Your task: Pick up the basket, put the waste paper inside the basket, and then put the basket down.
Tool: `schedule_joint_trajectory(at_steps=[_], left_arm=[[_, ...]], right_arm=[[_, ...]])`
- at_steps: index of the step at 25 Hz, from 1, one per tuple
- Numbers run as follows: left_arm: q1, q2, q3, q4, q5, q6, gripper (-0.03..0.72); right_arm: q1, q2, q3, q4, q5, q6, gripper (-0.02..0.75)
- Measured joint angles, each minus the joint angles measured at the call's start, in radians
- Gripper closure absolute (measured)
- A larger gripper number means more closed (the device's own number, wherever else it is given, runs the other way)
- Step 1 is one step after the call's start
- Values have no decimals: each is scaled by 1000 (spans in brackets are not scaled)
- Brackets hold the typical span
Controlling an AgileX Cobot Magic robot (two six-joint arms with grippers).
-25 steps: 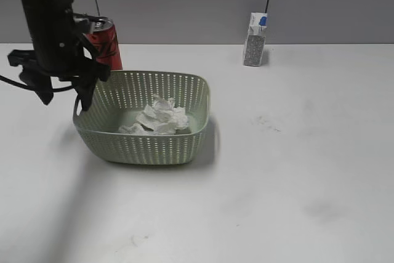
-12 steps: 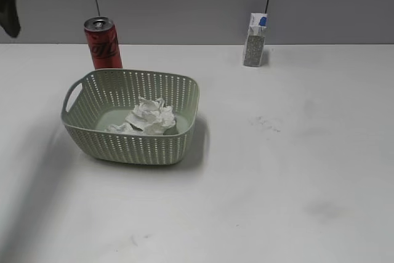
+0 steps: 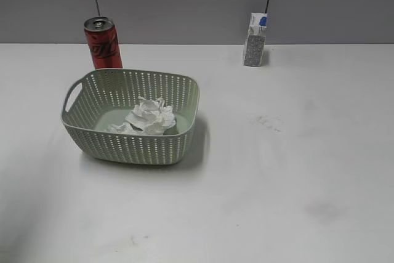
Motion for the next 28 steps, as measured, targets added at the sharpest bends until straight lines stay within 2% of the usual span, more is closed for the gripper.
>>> schedule_joint_trajectory(at_steps=[5,14,21,28], left_arm=[[0,-248,236,-7,-1,0,187],[0,-768,620,-14,-107,0,208],[0,-1111,814,11,-107,1,208],[0,-1282,863,48,-171,5,236]], right_arm=[[0,0,0,0,-5,-2,145],[0,0,0,0,-9,-66,145],[0,0,0,0,-9,-69,145],[0,0,0,-31,-10,-102,145]])
